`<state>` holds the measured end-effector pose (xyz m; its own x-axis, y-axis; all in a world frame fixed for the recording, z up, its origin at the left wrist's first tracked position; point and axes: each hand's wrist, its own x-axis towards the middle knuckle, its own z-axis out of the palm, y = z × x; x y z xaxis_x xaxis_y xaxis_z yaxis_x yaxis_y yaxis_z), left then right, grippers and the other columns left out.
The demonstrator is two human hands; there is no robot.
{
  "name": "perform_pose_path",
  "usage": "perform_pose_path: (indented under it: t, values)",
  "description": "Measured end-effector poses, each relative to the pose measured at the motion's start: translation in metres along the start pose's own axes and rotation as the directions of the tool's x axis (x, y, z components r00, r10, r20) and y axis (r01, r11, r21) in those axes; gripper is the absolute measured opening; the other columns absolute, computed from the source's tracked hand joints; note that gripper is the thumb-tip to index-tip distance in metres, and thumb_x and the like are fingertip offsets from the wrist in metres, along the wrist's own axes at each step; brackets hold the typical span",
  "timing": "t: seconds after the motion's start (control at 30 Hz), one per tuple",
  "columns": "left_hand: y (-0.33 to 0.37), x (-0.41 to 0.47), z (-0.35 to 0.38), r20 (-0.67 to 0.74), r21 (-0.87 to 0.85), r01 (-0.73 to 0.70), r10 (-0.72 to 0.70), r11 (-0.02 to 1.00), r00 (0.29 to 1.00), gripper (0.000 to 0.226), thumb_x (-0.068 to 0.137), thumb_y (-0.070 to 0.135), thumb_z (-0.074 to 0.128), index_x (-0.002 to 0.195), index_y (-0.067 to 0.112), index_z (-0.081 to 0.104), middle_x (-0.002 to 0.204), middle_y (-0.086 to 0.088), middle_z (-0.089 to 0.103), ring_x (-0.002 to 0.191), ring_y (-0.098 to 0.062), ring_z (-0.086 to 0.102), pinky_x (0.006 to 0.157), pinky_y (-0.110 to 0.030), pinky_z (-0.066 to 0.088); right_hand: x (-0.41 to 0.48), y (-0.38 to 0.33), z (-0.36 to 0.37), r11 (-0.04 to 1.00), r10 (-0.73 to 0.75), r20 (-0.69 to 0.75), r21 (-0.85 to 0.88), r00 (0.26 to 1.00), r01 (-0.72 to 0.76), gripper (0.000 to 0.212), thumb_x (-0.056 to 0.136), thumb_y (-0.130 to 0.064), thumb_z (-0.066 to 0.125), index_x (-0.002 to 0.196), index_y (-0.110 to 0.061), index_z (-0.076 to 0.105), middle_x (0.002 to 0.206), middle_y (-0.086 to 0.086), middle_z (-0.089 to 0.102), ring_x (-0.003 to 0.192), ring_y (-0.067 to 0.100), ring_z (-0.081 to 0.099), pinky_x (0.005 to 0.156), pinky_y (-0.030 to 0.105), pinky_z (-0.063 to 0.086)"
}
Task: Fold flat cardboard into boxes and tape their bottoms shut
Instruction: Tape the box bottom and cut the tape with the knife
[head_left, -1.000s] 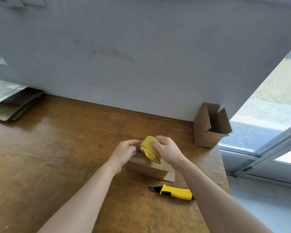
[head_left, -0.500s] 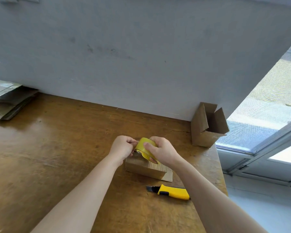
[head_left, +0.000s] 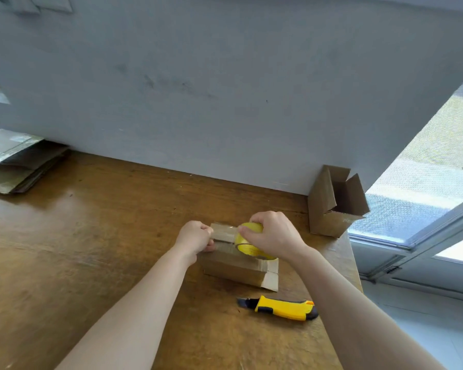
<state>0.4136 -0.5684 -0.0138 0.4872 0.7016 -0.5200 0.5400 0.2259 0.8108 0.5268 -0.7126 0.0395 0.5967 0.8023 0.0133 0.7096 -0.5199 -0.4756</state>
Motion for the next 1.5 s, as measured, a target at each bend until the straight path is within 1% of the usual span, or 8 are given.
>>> perform_pose_path:
  t: [0.2,0.37,0.57,0.8,1.07,1.2,1.33,1.5]
  values:
    - [0.006,-0.001,-0.002,0.113,-0.168,0.1,-0.082,0.981,0.99,0.014,0.097,0.013,0.053,0.101,0.0,0.054,0.087,-0.011,0.049,0.074,-0.02,0.054,0.065,-0.034,0.059,-0.001,0.008,0.005,0.993,0.056,-0.009,-0.103,0.998,-0.056,0.037,0.083,-0.065,0.051,0.091,-0.032,0.067,0.074,-0.013,0.055,0.072,0.013,0.053,0.048,0.022,0.029]
    - [-0.003,0.0,-0.004,0.005,-0.004,-0.013,0.013,1.0,1.0,0.017,0.094,0.024,0.059,0.088,0.008,0.06,0.078,-0.012,0.061,0.066,-0.02,0.059,0.056,-0.031,0.049,0.0,0.001,0.01,0.996,0.033,-0.007,-0.084,0.999,-0.034,0.037,0.083,-0.067,0.05,0.086,-0.032,0.063,0.072,-0.011,0.057,0.071,0.014,0.057,0.049,0.023,0.033]
    - [-0.013,0.005,-0.003,-0.165,0.247,-0.094,0.137,0.965,0.977,0.021,0.091,0.026,0.06,0.075,0.013,0.055,0.084,-0.008,0.063,0.079,-0.025,0.061,0.064,-0.035,0.046,0.0,-0.009,0.015,0.983,-0.025,0.039,-0.179,0.999,0.032,0.039,0.093,-0.059,0.039,0.082,-0.025,0.058,0.064,-0.01,0.051,0.063,0.017,0.053,0.046,0.024,0.03]
    - [-0.019,0.01,-0.011,-0.155,0.143,-0.097,0.119,0.985,0.981,0.022,0.092,0.019,0.06,0.074,0.011,0.053,0.087,-0.004,0.061,0.077,-0.016,0.057,0.053,-0.027,0.042,0.011,-0.021,0.027,0.981,-0.024,0.044,-0.192,0.999,0.032,0.036,0.092,-0.055,0.042,0.077,-0.024,0.054,0.06,-0.01,0.049,0.057,0.014,0.049,0.046,0.023,0.031]
    - [-0.03,0.016,-0.008,-0.128,0.062,-0.051,0.058,0.997,0.99,0.024,0.093,0.018,0.059,0.072,0.01,0.051,0.09,-0.011,0.064,0.082,-0.022,0.057,0.067,-0.035,0.047,0.016,-0.024,0.032,0.985,-0.026,0.03,-0.17,0.999,0.031,0.039,0.092,-0.056,0.044,0.092,-0.023,0.066,0.067,-0.009,0.054,0.063,0.014,0.053,0.047,0.021,0.032]
    - [-0.032,0.019,-0.006,-0.022,-0.053,0.063,-0.064,0.997,0.998,0.019,0.095,0.023,0.057,0.082,0.009,0.056,0.09,-0.011,0.063,0.082,-0.024,0.057,0.07,-0.036,0.049,0.017,-0.023,0.032,0.99,-0.017,0.029,-0.141,0.999,0.02,0.035,0.091,-0.056,0.045,0.083,-0.025,0.06,0.062,-0.012,0.05,0.062,0.013,0.052,0.046,0.021,0.031]
    - [-0.033,0.018,-0.002,0.055,-0.099,0.236,-0.232,0.967,0.971,0.029,0.096,0.04,0.053,0.112,0.016,0.047,0.091,-0.008,0.06,0.073,-0.019,0.052,0.057,-0.028,0.039,0.02,-0.022,0.034,0.993,-0.013,0.02,-0.118,1.0,0.015,0.035,0.09,-0.053,0.048,0.082,-0.023,0.063,0.063,-0.01,0.053,0.062,0.012,0.052,0.047,0.022,0.033]
    - [-0.044,0.018,0.004,-0.072,0.024,0.193,-0.191,0.981,0.979,0.053,0.095,0.022,0.057,0.137,0.002,0.031,0.131,-0.017,0.051,0.113,-0.03,0.052,0.08,-0.036,0.044,0.019,-0.021,0.035,0.995,-0.004,-0.003,-0.1,1.0,0.003,0.037,0.088,-0.051,0.051,0.069,-0.02,0.06,0.057,-0.006,0.053,0.055,0.013,0.05,0.045,0.022,0.031]
